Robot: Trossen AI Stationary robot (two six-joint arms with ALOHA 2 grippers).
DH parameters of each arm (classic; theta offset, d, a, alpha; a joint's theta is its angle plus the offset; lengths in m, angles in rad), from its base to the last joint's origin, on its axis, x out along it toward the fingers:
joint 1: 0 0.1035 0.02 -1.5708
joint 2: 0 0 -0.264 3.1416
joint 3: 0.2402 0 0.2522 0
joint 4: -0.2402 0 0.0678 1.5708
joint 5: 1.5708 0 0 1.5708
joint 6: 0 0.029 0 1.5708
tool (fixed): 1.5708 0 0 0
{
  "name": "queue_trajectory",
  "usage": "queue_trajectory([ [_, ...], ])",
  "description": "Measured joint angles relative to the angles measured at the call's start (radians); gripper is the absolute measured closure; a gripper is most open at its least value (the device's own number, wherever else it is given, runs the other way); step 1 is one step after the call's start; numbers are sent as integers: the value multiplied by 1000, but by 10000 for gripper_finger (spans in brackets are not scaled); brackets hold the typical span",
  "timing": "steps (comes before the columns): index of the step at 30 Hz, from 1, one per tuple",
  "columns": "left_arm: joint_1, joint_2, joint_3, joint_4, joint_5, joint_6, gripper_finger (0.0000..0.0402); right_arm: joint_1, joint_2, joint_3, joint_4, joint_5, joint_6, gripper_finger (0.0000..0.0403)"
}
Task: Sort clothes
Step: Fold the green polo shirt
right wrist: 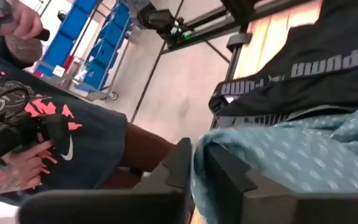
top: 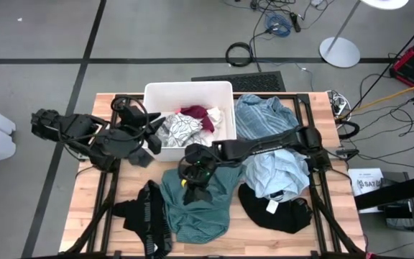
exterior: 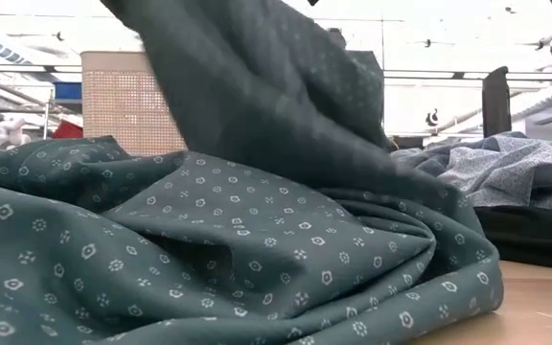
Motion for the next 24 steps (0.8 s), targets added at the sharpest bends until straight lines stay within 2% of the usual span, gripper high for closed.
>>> queue_trajectory([
  [7, 0, 0, 0, -1, 3, 52, 292, -18, -17, 2, -35, 26, 28, 268],
  [10, 0, 0, 0, 0, 4, 57, 292, -25, -47, 2, -96, 80, 23, 248],
  [16, 1, 0, 0, -1, 5, 71, 292, -15, -152, 2, -239, 309, -32, 252],
  [24, 14, 0, 0, 2, -2, 83, 292, 9, -255, 2, -741, 343, -35, 272],
])
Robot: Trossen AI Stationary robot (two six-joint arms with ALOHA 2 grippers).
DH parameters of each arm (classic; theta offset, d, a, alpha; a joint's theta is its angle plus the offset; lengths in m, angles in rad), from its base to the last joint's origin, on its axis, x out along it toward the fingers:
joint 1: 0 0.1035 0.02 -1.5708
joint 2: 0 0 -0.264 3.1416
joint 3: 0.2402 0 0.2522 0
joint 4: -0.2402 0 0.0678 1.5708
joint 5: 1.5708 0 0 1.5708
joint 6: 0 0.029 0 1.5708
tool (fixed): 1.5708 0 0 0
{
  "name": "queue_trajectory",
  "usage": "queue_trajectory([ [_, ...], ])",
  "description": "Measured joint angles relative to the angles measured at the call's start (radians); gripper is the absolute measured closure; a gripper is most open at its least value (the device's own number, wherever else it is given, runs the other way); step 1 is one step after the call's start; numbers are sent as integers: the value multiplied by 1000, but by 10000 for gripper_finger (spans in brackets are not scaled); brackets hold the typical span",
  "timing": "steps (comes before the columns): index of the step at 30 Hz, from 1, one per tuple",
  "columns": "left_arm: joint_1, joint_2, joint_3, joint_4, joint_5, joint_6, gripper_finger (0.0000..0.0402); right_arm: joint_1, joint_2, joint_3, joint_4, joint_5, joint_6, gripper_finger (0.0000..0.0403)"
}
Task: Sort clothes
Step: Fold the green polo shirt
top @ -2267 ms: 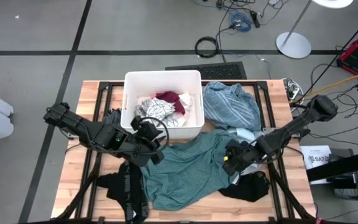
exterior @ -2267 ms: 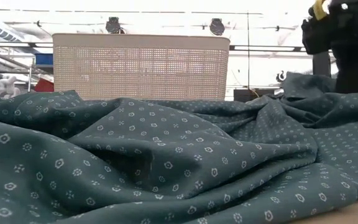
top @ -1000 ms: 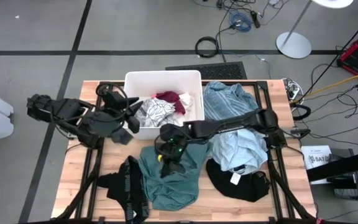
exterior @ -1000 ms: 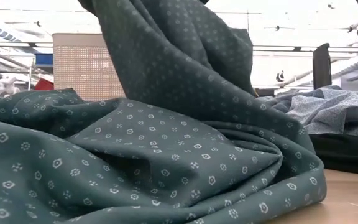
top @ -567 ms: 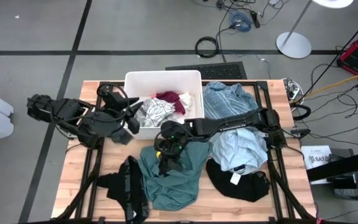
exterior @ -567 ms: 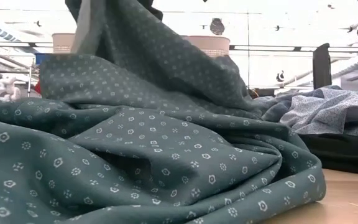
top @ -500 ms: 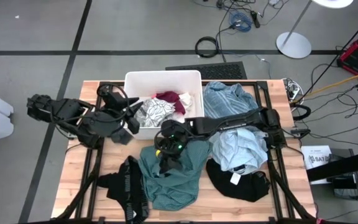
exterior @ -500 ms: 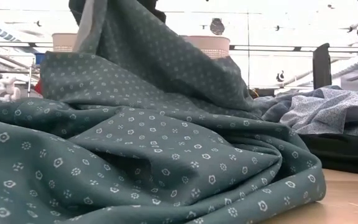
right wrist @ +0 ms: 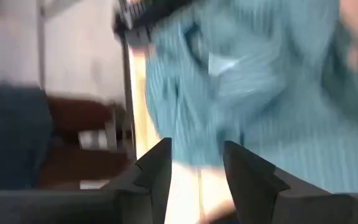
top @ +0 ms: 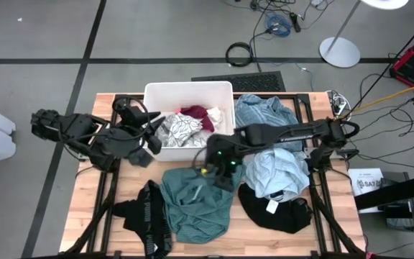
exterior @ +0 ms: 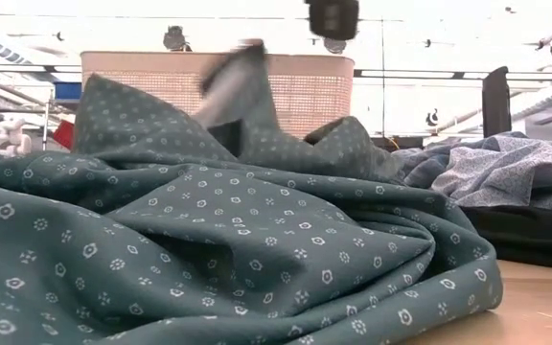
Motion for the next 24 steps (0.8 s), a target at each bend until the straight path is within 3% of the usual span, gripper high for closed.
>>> queue_trajectory([
  [2, 9, 0, 0, 0, 0, 1, 292, 17, -14, 0, -97, 51, -4, 272],
  [7, 21, 0, 0, 4, 0, -1, 292, 81, -45, -29, -243, 372, -2, 273],
  [9, 21, 0, 0, 4, 0, -1, 292, 98, -69, -95, -213, 389, 4, 273],
  [13, 20, 0, 0, 4, 13, -2, 292, 101, -157, -342, -3, 343, 63, 273],
  [18, 20, 0, 0, 0, 27, -5, 292, 97, -306, -703, 381, 366, 199, 273],
  [21, 20, 0, 0, 0, 27, -4, 292, 88, -356, -835, 539, 386, 205, 272],
  [24, 23, 0, 0, 0, 27, -4, 292, 84, -362, -901, 585, 463, 165, 262],
])
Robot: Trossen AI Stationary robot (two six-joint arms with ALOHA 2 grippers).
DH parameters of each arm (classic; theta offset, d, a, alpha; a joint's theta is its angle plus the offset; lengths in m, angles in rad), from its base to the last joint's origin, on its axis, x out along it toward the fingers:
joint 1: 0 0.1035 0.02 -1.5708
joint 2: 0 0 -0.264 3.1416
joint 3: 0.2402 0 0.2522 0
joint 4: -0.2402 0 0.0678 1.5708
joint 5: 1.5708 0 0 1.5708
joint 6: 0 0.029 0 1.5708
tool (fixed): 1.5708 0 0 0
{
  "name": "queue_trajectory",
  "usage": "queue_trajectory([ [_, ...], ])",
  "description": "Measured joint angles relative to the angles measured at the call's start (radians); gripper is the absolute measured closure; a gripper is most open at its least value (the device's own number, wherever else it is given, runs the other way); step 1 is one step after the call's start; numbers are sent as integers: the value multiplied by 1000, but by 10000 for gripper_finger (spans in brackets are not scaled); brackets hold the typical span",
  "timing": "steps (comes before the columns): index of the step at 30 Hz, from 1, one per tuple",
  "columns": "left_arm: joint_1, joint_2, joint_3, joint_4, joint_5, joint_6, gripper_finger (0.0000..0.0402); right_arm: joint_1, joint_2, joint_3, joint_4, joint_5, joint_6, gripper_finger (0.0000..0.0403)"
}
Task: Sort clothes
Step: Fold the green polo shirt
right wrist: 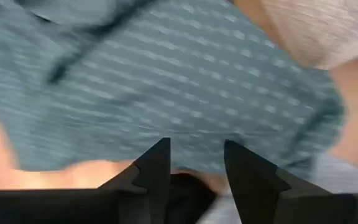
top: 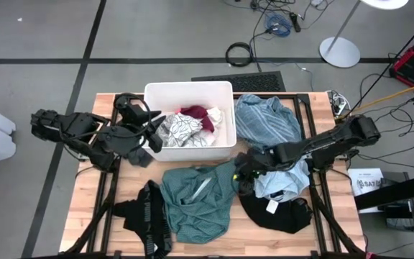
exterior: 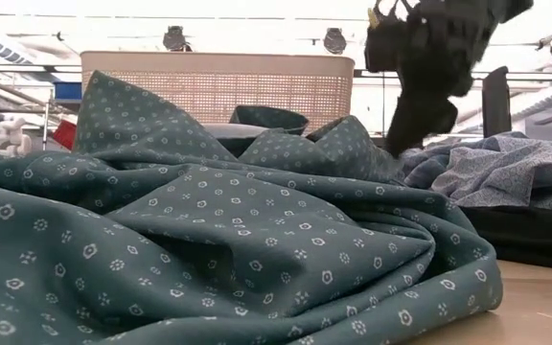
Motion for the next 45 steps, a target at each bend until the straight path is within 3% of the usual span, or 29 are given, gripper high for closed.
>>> queue_trajectory([
  [6, 3, 0, 0, 1, 0, -2, 292, -18, 34, -61, 64, 186, -61, 213],
  [11, 3, 0, 0, 5, 0, -5, 292, -90, 91, -85, 190, 38, -14, 175],
  [16, 3, 0, 0, 9, 0, -5, 292, -119, 163, -85, 198, 3, -22, 161],
  [20, 3, 0, 0, 9, 0, -9, 292, -116, 212, -85, 197, 9, -13, 201],
  [27, 3, 0, 0, 6, 0, -30, 292, -80, 199, -85, 192, 4, -29, 382],
  [35, 3, 0, 0, 6, -1, -30, 292, -18, 33, -37, 132, 62, -13, 396],
  [40, 3, 0, 0, 6, -2, -30, 292, 16, -34, 106, 129, 113, -139, 397],
  [45, 3, 0, 0, 4, -3, -30, 292, 9, 17, 291, 103, 107, -318, 397],
])
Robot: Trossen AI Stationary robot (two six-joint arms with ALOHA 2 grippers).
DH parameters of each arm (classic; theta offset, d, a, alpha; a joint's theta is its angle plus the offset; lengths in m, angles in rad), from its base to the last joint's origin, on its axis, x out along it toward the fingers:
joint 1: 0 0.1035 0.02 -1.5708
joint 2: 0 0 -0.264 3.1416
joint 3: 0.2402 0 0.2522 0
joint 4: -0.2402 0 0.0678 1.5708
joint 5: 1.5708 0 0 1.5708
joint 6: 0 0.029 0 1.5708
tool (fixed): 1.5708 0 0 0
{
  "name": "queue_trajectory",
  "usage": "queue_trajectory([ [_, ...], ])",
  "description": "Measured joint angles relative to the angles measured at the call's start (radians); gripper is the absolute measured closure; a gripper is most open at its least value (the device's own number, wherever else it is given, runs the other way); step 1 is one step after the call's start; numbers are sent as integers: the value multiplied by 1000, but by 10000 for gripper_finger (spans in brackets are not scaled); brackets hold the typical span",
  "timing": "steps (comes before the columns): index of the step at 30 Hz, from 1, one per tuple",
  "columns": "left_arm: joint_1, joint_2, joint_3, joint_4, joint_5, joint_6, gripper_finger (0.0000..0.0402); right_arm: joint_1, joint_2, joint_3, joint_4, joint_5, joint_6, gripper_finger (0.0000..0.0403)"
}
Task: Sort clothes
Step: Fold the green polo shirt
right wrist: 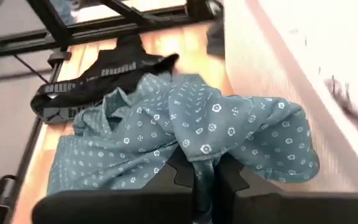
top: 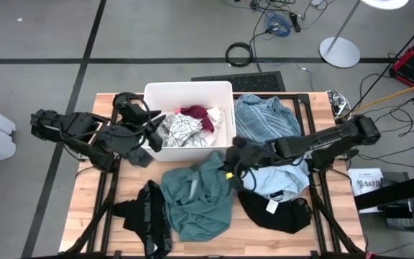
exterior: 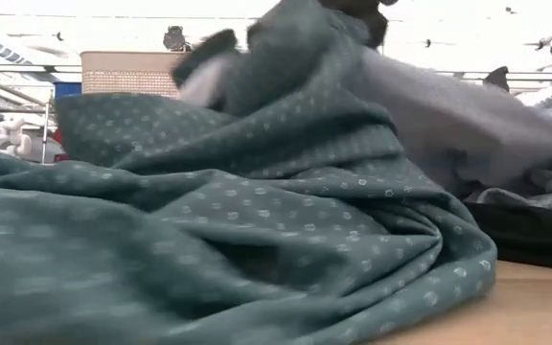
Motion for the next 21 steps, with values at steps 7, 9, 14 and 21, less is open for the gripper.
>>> queue_trajectory([
  [7, 0, 0, 0, -1, 4, 0, 292, -66, 164, 144, -21, -270, -161, 394],
  [9, 0, 0, 0, -1, 14, 0, 292, -94, 200, 161, -3, -402, -162, 387],
  [14, 0, 0, 0, -2, 29, 0, 292, -123, 278, 198, 59, -564, -192, 376],
  [21, 0, 0, 0, -13, 52, 0, 292, -121, 319, 266, 45, -598, -273, 360],
])
